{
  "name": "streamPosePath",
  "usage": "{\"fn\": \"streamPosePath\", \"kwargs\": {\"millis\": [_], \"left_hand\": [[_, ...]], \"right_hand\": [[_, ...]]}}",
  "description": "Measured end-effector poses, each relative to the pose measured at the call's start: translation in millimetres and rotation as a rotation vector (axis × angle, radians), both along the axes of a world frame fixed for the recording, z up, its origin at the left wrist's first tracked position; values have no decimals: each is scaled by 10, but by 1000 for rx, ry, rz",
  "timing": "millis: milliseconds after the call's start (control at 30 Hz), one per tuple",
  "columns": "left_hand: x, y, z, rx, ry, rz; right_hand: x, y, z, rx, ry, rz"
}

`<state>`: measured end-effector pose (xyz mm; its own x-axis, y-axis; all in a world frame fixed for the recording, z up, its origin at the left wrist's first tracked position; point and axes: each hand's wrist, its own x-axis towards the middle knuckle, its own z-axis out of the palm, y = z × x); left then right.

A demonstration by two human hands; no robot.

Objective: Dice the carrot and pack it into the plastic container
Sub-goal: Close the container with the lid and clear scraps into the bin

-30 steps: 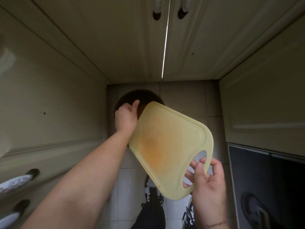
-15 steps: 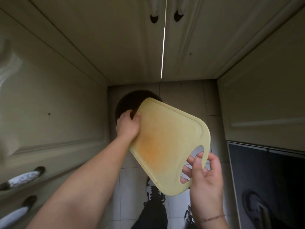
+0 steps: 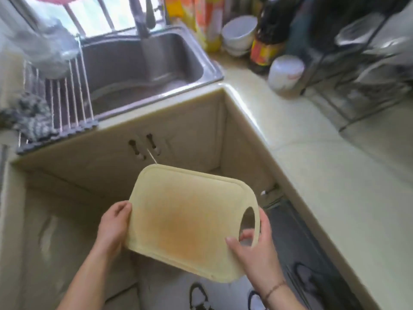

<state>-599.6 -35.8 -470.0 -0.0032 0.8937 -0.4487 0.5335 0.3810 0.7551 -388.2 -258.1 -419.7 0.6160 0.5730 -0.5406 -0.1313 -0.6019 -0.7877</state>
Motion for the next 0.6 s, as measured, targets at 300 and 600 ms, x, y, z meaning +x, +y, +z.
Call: {"fn": "streamPosePath", "kwargs": {"millis": [300,600], "left_hand": [[1563,-758,968,-57,-261,-300],[2848,-1576,995,-54,-242,-482]], "right_hand": [[1148,-1541,823,219,82,-427],[1951,-2346,487,-58,-134,-422]]}}
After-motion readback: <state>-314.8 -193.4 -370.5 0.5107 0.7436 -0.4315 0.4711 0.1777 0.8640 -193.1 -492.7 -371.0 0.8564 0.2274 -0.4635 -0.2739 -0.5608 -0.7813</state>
